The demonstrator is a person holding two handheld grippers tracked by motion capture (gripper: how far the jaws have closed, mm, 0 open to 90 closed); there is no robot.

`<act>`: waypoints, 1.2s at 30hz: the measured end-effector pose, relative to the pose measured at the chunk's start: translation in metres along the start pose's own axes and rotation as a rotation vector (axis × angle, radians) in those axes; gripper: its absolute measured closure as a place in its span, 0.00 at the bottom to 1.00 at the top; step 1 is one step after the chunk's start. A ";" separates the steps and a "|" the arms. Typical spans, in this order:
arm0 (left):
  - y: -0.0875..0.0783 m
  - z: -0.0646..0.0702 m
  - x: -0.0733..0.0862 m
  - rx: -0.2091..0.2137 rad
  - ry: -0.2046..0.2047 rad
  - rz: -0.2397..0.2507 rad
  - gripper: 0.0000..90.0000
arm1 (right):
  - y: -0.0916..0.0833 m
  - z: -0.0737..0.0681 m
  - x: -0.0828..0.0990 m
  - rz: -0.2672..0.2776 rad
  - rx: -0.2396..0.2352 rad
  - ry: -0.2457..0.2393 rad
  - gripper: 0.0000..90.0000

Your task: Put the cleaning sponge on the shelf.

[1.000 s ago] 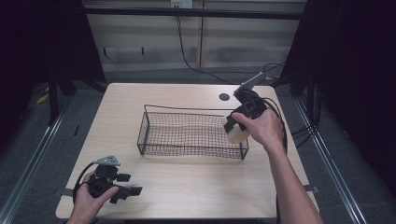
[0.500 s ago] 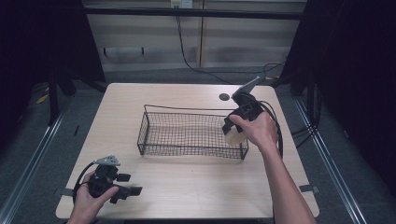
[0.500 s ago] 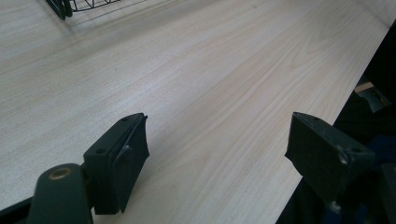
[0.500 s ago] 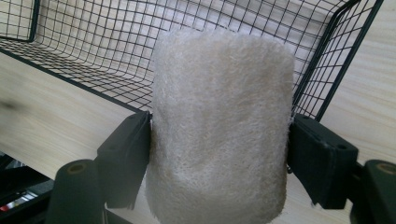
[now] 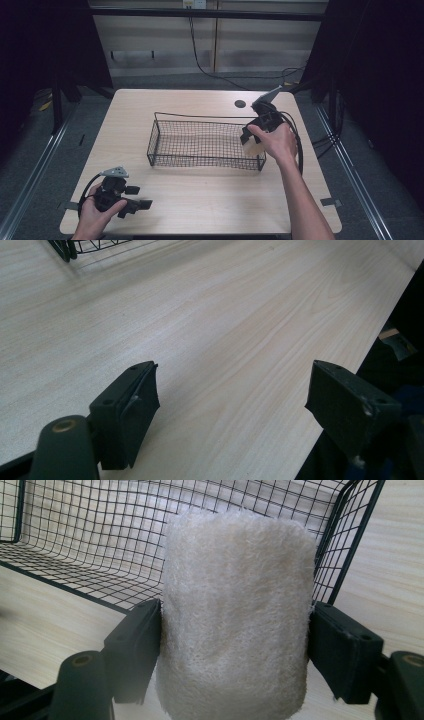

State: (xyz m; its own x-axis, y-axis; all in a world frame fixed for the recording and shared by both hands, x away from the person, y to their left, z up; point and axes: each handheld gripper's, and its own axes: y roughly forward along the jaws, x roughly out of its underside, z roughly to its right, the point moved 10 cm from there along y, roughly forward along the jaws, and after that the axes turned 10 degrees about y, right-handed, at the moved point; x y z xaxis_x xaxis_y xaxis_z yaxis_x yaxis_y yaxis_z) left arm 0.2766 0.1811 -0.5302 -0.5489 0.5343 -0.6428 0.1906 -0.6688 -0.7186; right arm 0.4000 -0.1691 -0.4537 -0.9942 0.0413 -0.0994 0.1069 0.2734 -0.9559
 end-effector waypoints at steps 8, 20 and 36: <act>-0.001 0.000 0.000 -0.001 -0.002 0.002 0.23 | 0.015 0.006 -0.003 -0.003 0.012 0.032 0.29; 0.000 0.000 0.000 -0.001 0.000 -0.001 0.23 | 0.034 0.007 -0.004 -0.016 0.029 0.037 0.29; 0.000 0.000 0.000 0.002 -0.001 -0.002 0.23 | 0.059 0.012 -0.003 -0.046 0.046 0.060 0.29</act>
State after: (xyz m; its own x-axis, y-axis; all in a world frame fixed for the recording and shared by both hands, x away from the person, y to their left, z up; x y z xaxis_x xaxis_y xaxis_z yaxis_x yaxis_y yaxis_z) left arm 0.2765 0.1810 -0.5307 -0.5502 0.5351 -0.6411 0.1881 -0.6686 -0.7195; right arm 0.4095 -0.1642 -0.5130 -0.9954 0.0874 -0.0394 0.0588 0.2321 -0.9709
